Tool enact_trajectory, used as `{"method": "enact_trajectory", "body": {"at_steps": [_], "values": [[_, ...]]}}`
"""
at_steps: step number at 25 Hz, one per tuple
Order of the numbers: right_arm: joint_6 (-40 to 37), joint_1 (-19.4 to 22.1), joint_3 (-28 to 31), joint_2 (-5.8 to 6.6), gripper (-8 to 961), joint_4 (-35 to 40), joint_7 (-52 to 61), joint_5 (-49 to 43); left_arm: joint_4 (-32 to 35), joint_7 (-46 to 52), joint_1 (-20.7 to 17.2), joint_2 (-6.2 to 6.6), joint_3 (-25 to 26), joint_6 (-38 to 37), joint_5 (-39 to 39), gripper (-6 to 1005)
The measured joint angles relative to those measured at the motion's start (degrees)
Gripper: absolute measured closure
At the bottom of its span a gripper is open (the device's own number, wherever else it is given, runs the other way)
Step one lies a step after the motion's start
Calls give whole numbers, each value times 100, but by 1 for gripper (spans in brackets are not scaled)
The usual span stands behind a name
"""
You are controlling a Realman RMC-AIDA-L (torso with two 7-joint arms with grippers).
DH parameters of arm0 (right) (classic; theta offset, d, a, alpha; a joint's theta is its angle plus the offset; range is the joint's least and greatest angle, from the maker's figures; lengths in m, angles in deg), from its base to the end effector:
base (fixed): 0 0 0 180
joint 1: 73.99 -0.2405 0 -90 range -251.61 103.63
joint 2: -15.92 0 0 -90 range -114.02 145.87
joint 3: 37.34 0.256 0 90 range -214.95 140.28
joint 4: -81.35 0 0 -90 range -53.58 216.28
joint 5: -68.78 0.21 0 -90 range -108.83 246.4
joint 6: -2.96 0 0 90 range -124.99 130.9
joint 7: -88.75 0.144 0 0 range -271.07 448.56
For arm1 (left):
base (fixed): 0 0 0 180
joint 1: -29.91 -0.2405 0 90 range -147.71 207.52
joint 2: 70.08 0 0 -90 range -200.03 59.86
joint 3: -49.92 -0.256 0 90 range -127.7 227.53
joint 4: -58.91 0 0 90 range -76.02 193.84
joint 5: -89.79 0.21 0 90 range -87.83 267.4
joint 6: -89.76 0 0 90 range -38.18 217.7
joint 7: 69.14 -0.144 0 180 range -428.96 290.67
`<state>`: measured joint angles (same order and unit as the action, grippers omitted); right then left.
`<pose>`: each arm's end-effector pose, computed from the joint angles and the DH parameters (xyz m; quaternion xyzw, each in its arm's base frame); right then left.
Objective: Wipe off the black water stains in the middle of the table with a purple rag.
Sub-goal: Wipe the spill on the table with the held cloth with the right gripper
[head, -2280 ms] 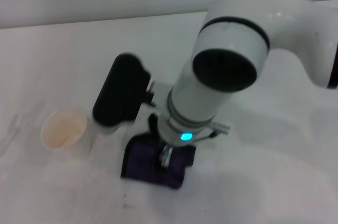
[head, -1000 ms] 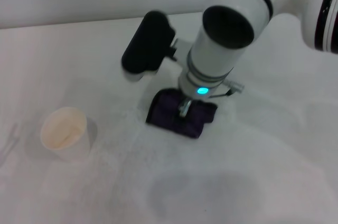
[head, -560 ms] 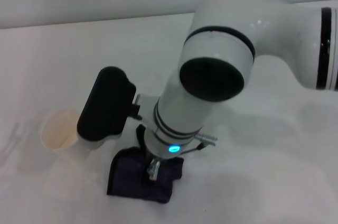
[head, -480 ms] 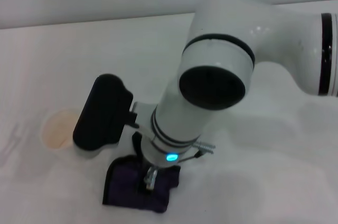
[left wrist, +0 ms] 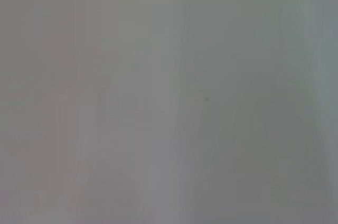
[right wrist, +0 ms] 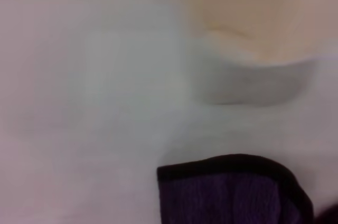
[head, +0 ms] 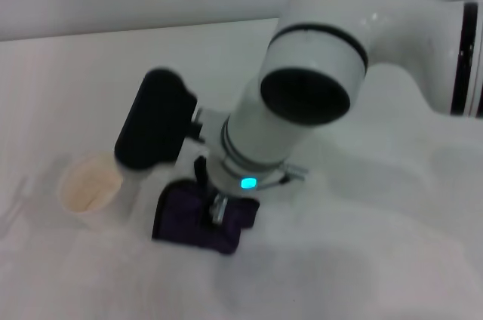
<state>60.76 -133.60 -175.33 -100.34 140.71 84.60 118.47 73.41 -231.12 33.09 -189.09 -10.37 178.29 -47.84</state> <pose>0.1053 0.3162 -0.1608 -0.9467 0.1463 -0.2543 0.1327 -0.3675 0.2047 0.0231 -0.7358 -0.1388 -0.3160 0.5826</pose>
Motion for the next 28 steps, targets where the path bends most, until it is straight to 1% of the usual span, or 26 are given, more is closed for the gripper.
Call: {"method": "enact_trajectory", "body": {"at_steps": [5,8,11,15,17,18,19,22,24,28], "values": [[56,90,898,2,844,-518,-653,-304,0,0,-12,0,0,3,-10,113],[61,104,1284,3,838,-832,-926,-482,0,0,-14,0,0,3,-24,113],[76,119,1677,31,833,-1178,-1171,-655,0,0,16,0,4,1,-31,113],[243,318,2588,77,825,-1580,-1660,-1002,0,0,125,4,9,-78,-48,113],[452,547,3129,82,821,-1522,-1776,-1461,0,0,177,9,16,-149,-53,113],[690,848,3688,82,819,-1272,-1884,-1906,0,0,212,9,22,-191,-55,113],[690,848,3688,82,818,-1272,-1884,-1906,0,0,248,10,24,-230,-57,113],[1105,1392,4492,89,812,-722,-2078,-2432,0,1,339,10,27,-287,-61,113],[1302,1674,4882,98,808,-363,-2187,-2611,0,0,393,9,26,-293,-72,113],[1540,2086,5403,131,801,3,-2388,-2734,2,0,496,9,26,-300,-217,113]]}}
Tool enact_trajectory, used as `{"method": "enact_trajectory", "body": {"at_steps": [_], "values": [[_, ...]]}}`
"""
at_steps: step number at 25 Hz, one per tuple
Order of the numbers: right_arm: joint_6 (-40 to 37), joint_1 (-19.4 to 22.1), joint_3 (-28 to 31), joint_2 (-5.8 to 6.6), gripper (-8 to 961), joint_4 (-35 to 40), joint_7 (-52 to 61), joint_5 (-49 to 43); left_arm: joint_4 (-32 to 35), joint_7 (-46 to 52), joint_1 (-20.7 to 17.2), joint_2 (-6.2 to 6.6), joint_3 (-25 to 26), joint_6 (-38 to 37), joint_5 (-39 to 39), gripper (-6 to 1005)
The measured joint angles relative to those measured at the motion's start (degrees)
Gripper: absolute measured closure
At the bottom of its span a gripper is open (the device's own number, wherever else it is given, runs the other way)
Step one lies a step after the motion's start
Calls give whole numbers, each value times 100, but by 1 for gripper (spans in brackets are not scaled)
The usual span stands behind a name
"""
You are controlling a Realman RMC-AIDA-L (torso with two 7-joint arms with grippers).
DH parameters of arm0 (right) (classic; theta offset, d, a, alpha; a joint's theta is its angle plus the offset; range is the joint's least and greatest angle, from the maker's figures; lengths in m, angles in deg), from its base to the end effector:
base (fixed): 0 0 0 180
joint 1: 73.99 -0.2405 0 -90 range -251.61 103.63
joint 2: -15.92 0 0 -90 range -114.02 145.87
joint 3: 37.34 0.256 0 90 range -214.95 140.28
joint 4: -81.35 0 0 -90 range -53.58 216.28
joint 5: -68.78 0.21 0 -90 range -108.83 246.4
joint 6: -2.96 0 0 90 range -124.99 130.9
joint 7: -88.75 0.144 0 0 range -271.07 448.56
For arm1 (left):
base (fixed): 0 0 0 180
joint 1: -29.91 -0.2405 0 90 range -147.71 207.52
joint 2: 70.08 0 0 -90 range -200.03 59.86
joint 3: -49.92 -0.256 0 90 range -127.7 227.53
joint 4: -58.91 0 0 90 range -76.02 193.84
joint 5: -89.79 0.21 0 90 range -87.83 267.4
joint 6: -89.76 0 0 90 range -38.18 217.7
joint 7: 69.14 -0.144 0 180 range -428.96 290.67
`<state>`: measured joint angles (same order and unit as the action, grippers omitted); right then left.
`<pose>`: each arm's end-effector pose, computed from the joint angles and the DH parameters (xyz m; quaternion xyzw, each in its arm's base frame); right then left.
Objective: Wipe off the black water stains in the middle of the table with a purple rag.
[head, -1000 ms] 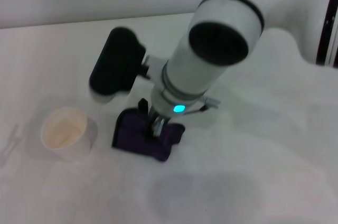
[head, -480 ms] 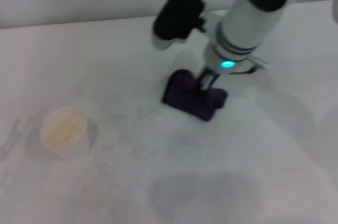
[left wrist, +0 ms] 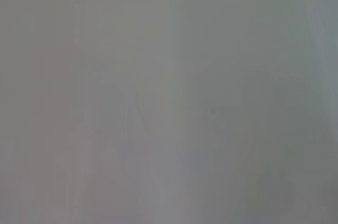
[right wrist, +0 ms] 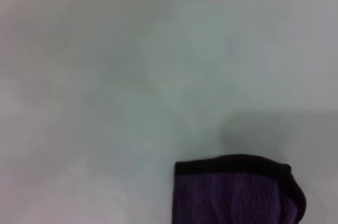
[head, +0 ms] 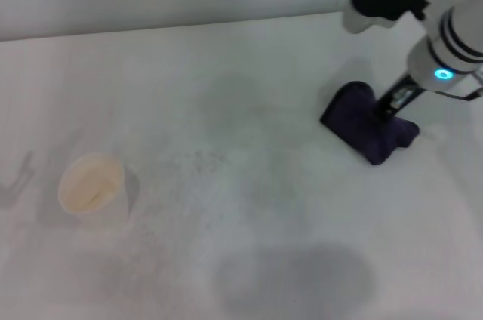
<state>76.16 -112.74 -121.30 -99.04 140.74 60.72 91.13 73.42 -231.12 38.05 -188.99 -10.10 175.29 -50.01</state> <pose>0.2394 0.3926 -0.0007 -0.8629 0.3479 -0.2504 0.2678 -0.3575 0.2393 0.0269 -0.7311 -0.1270 -0.3236 0.5871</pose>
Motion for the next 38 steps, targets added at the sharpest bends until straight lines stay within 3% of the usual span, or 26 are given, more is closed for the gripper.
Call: {"method": "enact_trajectory", "body": {"at_steps": [8,18,23,27,32,38], "values": [[77,335,835,14,786,-53,-351,-282,0,7,214,0,0,-72,-105,113],[121,636,1100,17,767,-27,-465,-267,16,8,269,-11,-1,-81,-147,112],[185,800,1548,3,758,293,-668,-51,-3,10,264,-10,-1,-96,-151,112],[278,914,2111,14,750,565,-1113,416,-13,24,250,-9,0,-132,-200,112],[331,945,3253,31,536,573,-2111,1215,-166,33,353,-10,-1,-154,-366,112],[192,964,4572,30,527,149,-3481,2209,-361,16,567,-17,-1,-289,-467,112]]}}
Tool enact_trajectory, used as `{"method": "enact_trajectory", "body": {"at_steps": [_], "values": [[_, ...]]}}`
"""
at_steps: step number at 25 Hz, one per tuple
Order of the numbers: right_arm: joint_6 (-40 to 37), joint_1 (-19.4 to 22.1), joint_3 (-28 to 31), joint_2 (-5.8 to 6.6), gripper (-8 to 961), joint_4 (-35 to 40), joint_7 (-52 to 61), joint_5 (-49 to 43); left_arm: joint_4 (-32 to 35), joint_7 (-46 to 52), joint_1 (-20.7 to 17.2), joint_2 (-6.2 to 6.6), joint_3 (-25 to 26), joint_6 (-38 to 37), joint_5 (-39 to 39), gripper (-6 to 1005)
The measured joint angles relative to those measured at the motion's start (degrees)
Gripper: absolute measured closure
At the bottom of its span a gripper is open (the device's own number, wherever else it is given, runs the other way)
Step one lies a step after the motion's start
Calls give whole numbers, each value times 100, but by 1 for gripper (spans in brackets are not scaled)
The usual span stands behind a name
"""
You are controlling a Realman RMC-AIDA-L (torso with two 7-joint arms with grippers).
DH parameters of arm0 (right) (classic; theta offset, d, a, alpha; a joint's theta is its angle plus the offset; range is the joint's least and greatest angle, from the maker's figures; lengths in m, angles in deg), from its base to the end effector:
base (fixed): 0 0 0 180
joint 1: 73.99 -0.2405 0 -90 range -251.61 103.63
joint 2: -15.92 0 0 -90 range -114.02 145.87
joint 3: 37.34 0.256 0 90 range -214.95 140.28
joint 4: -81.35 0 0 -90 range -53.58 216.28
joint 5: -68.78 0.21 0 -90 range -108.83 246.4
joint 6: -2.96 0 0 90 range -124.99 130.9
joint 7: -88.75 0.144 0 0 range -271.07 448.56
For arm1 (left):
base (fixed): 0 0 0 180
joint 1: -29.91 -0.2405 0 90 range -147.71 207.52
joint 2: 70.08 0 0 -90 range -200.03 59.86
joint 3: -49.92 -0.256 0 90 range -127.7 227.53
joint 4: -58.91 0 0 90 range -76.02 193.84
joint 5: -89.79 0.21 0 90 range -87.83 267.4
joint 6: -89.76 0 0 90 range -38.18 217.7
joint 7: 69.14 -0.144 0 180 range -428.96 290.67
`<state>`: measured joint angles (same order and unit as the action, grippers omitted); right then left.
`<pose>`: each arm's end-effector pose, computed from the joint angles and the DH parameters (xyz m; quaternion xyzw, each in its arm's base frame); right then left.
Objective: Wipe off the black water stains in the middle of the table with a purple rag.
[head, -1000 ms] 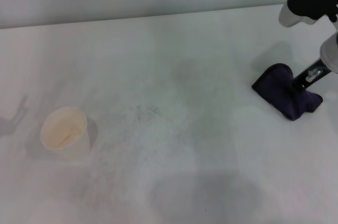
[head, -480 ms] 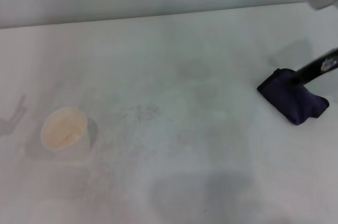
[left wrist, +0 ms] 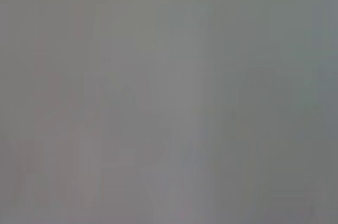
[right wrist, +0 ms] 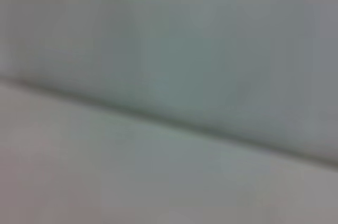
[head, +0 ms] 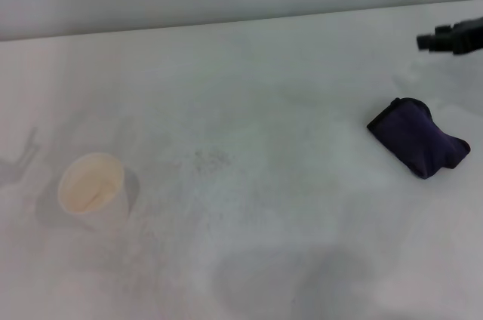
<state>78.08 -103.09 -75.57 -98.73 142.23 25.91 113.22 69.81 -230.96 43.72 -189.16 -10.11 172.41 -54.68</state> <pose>0.3060 0.3765 0.1121 -0.8479 0.4036 0.0616 0.3382 -0.3497 0.2690 0.0236 -0.7151 -0.1483 -0.3357 0.5950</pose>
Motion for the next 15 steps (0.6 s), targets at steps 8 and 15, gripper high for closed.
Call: {"method": "enact_trajectory", "body": {"at_steps": [8,15], "values": [[-407,193,1205,38,526,-976,-1888,1668,-189,-4,90,-9,-12,-124,-184,112],[-947,419,1283,51,525,-1970,-3453,2990,-310,-6,233,-15,-46,-252,-166,112]]}}
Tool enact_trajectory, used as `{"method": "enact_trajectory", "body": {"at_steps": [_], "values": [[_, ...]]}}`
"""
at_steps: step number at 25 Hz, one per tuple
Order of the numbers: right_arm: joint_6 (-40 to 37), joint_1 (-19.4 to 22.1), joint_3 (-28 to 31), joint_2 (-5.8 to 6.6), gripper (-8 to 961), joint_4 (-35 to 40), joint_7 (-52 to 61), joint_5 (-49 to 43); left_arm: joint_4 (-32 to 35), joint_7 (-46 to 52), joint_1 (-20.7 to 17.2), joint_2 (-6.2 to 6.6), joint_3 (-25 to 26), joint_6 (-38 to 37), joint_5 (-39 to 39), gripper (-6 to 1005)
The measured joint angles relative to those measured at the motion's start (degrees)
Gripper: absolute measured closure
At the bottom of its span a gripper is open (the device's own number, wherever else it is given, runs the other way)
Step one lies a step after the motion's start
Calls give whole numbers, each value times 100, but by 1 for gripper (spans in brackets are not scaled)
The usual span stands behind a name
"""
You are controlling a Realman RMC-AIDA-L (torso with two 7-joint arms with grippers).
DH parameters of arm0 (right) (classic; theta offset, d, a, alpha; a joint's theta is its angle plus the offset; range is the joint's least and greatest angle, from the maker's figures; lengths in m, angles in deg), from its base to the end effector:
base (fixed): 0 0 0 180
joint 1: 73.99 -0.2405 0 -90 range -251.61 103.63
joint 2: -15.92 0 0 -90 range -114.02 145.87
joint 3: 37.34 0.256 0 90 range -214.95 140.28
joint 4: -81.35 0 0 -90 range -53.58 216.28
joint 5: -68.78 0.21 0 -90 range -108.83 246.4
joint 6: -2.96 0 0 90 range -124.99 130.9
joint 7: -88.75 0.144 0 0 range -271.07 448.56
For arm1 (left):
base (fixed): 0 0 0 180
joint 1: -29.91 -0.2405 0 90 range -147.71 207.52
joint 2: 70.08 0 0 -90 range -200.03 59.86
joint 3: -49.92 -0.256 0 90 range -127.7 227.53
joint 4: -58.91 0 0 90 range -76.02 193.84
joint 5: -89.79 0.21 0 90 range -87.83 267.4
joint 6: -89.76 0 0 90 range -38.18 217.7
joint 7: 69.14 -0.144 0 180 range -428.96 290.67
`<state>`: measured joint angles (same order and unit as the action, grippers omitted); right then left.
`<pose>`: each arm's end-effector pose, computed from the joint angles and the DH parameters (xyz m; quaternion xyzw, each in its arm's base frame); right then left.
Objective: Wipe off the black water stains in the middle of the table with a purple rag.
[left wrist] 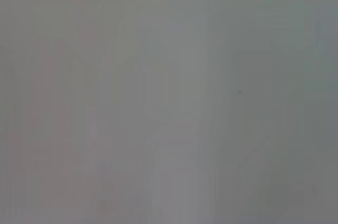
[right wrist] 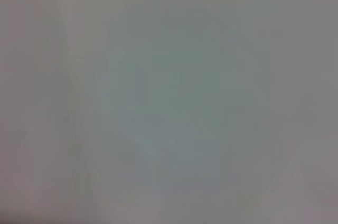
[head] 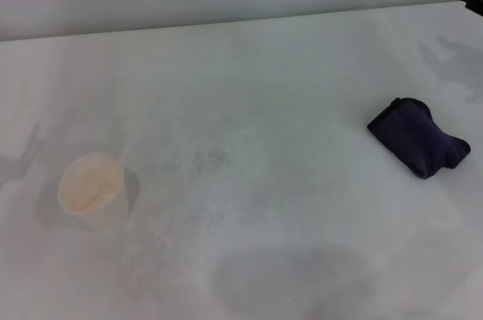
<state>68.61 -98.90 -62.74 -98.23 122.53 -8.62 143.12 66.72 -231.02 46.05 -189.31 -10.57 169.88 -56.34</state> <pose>0.3541 0.3615 0.1181 -0.7873 0.3358 0.2394 0.4583 -0.3514 0.2769 0.0136 -0.7158 -0.1769 -0.3270 0.5911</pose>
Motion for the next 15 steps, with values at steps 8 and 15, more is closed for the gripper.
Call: {"method": "enact_trajectory", "body": {"at_steps": [8,15], "values": [[-337,199,18,-43,524,-1539,-2445,2186,33,-1,15,10,4,-10,24,112],[381,364,22,-53,523,-2795,-4255,3985,46,-1,-37,14,14,32,12,112]]}}
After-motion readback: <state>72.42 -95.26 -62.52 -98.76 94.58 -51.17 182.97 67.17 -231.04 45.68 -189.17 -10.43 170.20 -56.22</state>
